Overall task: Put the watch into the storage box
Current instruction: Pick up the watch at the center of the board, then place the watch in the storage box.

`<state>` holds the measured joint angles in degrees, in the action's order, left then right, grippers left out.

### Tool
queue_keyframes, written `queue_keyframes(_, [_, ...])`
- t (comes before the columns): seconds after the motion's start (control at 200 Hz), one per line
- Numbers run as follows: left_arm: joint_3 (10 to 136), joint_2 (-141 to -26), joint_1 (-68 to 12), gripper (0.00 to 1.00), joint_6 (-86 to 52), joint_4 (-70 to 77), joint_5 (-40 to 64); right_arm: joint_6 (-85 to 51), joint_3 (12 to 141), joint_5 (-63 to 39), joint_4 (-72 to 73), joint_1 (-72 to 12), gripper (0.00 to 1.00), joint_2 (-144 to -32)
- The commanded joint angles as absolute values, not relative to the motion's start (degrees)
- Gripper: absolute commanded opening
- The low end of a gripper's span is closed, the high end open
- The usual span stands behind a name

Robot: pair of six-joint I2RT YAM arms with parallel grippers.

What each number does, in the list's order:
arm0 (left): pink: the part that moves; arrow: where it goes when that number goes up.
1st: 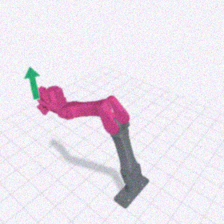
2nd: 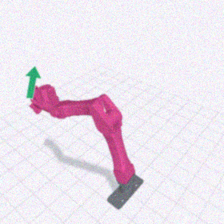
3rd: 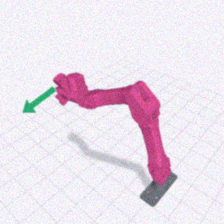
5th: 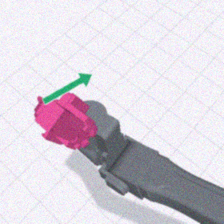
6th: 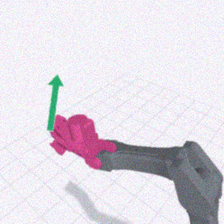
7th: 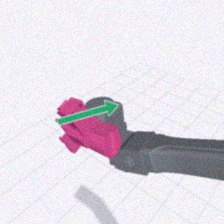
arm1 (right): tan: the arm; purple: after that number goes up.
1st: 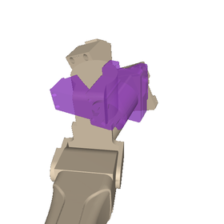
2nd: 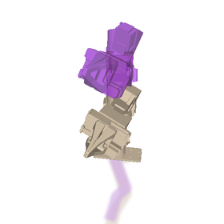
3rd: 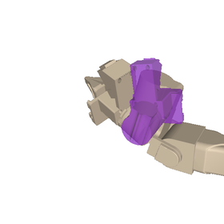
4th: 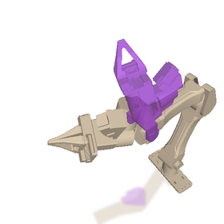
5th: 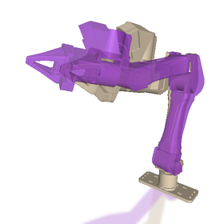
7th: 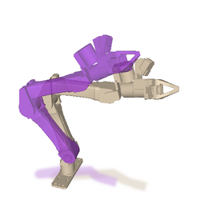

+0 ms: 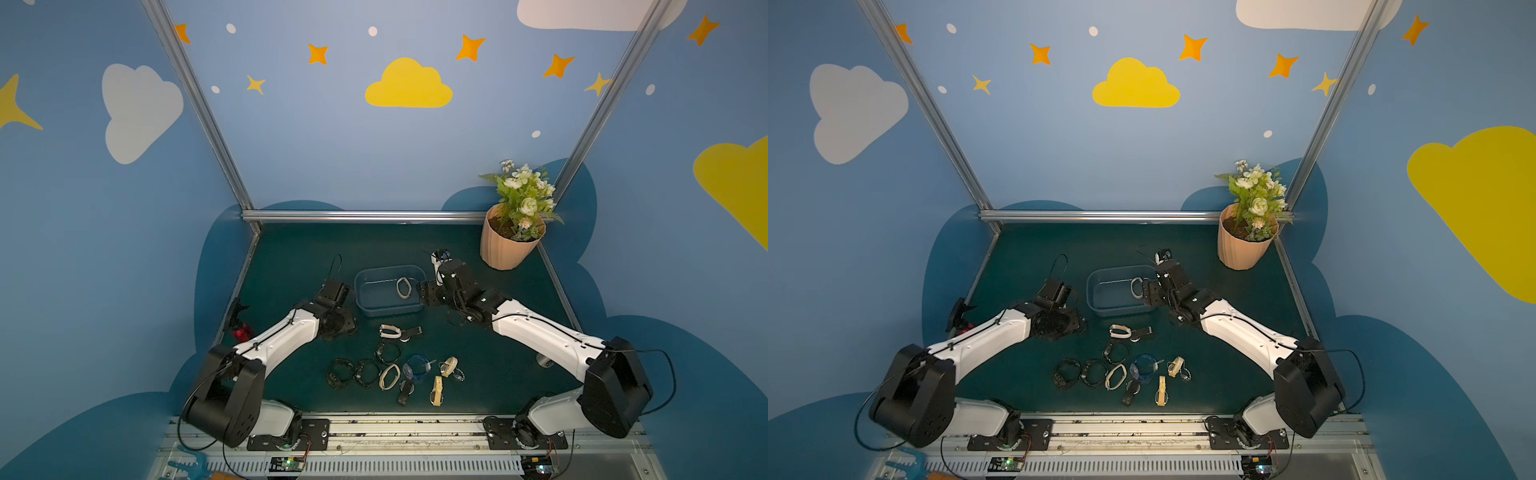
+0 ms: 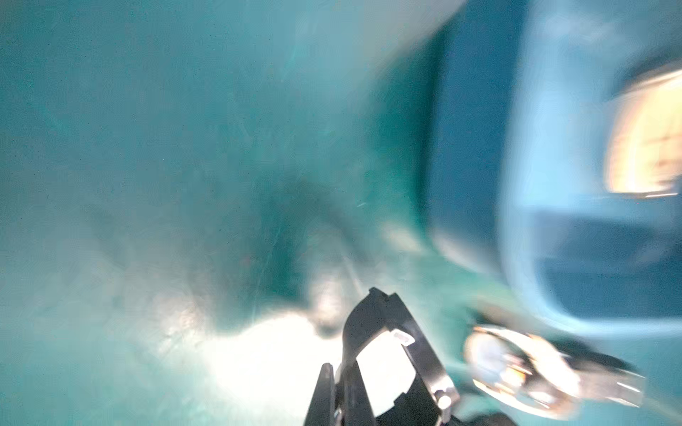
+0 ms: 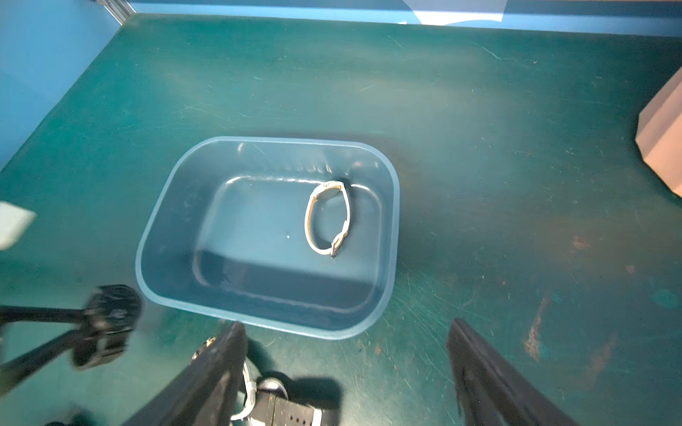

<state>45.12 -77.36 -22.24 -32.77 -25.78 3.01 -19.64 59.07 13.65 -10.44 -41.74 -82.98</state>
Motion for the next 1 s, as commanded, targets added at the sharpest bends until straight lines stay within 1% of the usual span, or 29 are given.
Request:
queue_keyframes(0.0, [45.17,-70.83,-22.15,0.04,-31.31,-26.89,2.08,-20.0,61.35,12.22,-9.74,-42.01,0.86,-84.99])
queue_keyframes(0.13, [45.46,-65.45,-22.16,0.04,-30.73,-25.01,3.66,-19.47,63.73,8.59,-10.88,-42.02,0.86,-86.52])
queue_keyframes(0.26, [47.19,-66.62,-22.1,0.04,-29.21,-19.24,4.3,-19.41,62.95,7.07,-8.19,-42.36,0.86,-87.44])
queue_keyframes(0.476, [60.12,-79.94,-22.75,0.04,-26.73,-18.69,8.06,-20.48,63.2,4.38,-9.69,-43.43,0.86,-86.57])
queue_keyframes(0.586, [65.36,-86.67,-23.85,0.04,-24.54,-18.42,7.35,-20.99,61.21,6.04,-9.13,-44.03,0.86,-85.34])
queue_keyframes(0.746, [75.88,-97.07,-25.37,0.04,-22.33,-24.95,5.29,-22.14,59.76,6.99,-11.42,-44.29,0.86,-82.92])
queue_keyframes(0.996, [83.16,-107.24,-27.12,0.04,-21.77,-27.0,1.33,-22.54,56.49,11.12,-10.75,-44.33,0.86,-79.6])
